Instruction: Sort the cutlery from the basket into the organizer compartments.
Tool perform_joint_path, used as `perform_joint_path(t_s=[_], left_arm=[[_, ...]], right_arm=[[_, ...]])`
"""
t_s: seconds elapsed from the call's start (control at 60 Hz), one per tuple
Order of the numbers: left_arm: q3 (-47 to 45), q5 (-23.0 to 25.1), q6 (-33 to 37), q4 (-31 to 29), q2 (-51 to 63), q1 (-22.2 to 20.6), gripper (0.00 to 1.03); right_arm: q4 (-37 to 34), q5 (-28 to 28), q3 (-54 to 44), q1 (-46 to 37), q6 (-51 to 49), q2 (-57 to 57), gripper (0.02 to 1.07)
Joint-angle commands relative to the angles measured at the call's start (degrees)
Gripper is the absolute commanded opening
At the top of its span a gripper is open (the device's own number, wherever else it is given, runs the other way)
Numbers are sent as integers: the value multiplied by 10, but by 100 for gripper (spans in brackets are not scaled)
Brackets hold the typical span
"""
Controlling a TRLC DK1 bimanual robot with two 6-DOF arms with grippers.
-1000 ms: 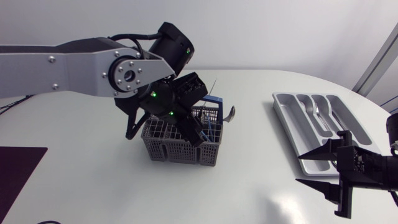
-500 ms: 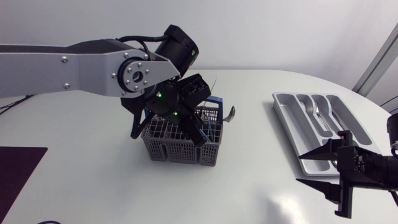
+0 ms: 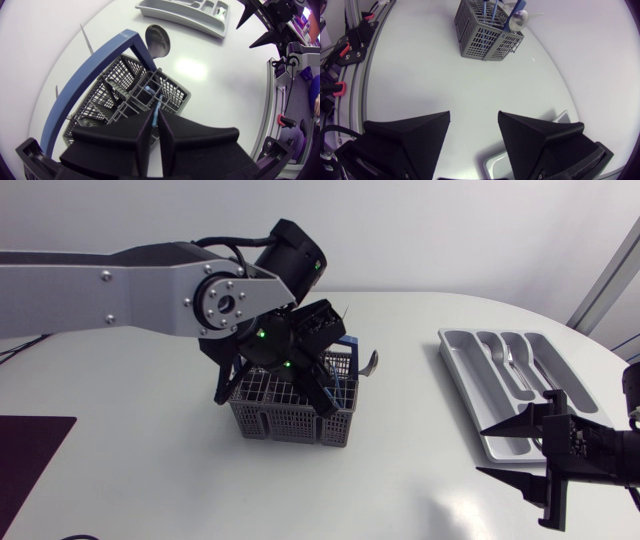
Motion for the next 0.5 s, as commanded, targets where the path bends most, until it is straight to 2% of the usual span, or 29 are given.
perform_joint_path(t_s=[0.0,0.483], left_arm=[[21,-2,5,-7,4,-8,4],[34,-3,10,-34,-10,-9,3]], right_arm=[[-1,-3,-14,-6,-9,8,72],[-1,-4,-15,-9,-12,11,72]])
